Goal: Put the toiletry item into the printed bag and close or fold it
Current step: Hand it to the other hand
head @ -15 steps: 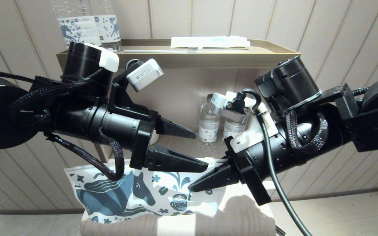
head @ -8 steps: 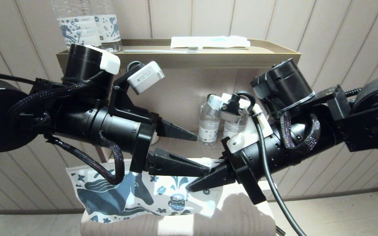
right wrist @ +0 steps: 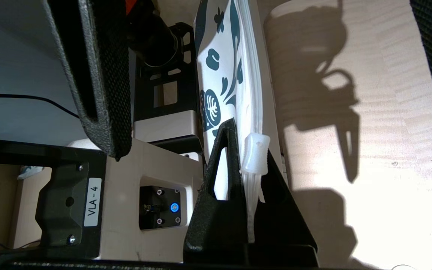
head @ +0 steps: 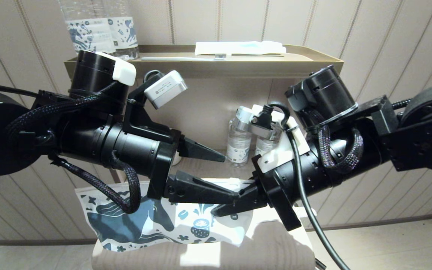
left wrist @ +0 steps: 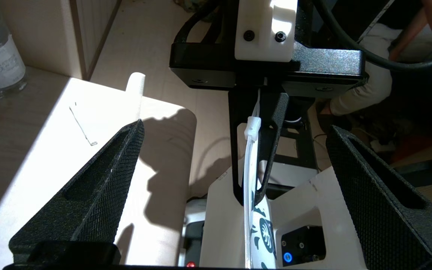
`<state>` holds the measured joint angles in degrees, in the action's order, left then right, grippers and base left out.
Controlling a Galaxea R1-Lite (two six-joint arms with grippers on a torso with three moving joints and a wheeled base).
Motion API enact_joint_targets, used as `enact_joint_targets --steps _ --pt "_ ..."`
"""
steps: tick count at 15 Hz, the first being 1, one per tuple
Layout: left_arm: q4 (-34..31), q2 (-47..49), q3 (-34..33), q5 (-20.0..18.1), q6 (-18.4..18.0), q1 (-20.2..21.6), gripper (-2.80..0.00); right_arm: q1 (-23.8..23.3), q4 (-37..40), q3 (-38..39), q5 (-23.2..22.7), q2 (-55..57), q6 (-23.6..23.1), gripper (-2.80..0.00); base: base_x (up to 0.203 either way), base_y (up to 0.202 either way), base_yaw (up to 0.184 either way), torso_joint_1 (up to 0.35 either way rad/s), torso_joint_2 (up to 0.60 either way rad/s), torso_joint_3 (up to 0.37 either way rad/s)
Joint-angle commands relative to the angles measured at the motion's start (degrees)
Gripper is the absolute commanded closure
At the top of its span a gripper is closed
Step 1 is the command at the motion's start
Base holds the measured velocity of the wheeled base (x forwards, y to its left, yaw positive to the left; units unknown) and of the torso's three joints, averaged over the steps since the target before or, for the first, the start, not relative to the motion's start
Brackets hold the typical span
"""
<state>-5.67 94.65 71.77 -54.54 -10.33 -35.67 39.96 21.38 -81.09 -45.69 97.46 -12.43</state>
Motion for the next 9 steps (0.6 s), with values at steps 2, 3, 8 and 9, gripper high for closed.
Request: enact_joint_targets --steps 2,3,8,9 --pt "-0.04 -0.08 0.13 -0.3 0.04 -0.19 -2.8 0.03 0.06 -0.12 -0.28 0.27 -0.05 0.0 0.0 0.0 0.0 0.0 0.0 0.0" --pt "-0.04 0.01 0.22 -0.3 0.13 -0.2 -2.8 0.03 0.06 -0.12 -0.36 0.18 -0.05 0.0 0.0 0.0 0.0 0.0 0.0 0.0" --pt "-0.04 0.01 0.3 -0.3 0.22 -0.63 -2.8 0.03 0.06 -0.21 -0.43 -0.05 0.3 0.0 0.0 0.0 0.0 0.0 0.0 0.0" --pt "-0.04 0.1 0.22 -0.3 0.22 -0.72 -2.8 0.03 -0.09 -0.29 -0.44 0.09 0.3 0.0 0.0 0.0 0.0 0.0 0.0 0.0"
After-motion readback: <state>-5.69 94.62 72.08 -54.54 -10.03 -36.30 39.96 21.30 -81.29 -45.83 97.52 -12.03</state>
